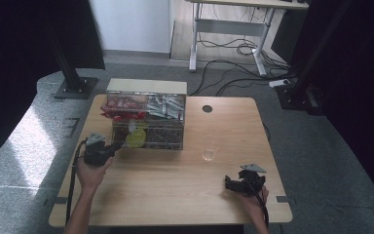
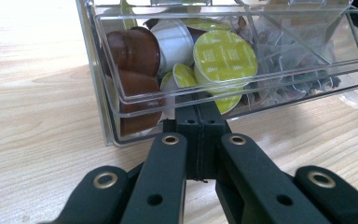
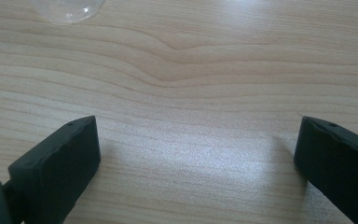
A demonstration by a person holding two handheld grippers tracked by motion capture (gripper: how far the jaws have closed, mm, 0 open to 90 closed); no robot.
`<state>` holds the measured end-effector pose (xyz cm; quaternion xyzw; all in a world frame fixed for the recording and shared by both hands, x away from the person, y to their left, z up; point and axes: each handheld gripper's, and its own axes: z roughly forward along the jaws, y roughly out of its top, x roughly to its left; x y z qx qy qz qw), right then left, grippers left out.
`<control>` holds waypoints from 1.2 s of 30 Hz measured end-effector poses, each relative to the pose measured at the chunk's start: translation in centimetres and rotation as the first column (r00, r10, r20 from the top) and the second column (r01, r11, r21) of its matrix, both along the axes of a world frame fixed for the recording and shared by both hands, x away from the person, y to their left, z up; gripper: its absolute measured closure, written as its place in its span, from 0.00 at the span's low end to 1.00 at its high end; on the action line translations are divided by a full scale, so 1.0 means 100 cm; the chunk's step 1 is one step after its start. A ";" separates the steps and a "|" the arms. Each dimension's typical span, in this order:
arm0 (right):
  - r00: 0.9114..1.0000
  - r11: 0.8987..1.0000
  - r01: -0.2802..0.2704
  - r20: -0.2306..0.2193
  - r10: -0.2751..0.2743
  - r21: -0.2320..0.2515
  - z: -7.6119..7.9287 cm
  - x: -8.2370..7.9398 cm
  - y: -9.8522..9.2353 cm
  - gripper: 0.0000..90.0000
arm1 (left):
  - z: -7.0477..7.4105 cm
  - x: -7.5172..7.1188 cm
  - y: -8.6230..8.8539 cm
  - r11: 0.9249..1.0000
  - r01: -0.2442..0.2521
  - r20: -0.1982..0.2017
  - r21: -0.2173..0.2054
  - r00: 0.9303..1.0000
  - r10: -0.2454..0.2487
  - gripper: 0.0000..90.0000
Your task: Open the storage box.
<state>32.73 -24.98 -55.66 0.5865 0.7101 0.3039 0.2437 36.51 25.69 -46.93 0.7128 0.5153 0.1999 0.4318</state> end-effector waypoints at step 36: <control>1.000 1.000 0.004 -0.001 -0.004 0.002 0.000 0.000 0.000 0.01 | 0.036 0.018 0.007 1.000 -0.016 0.043 -0.022 0.999 0.017 1.00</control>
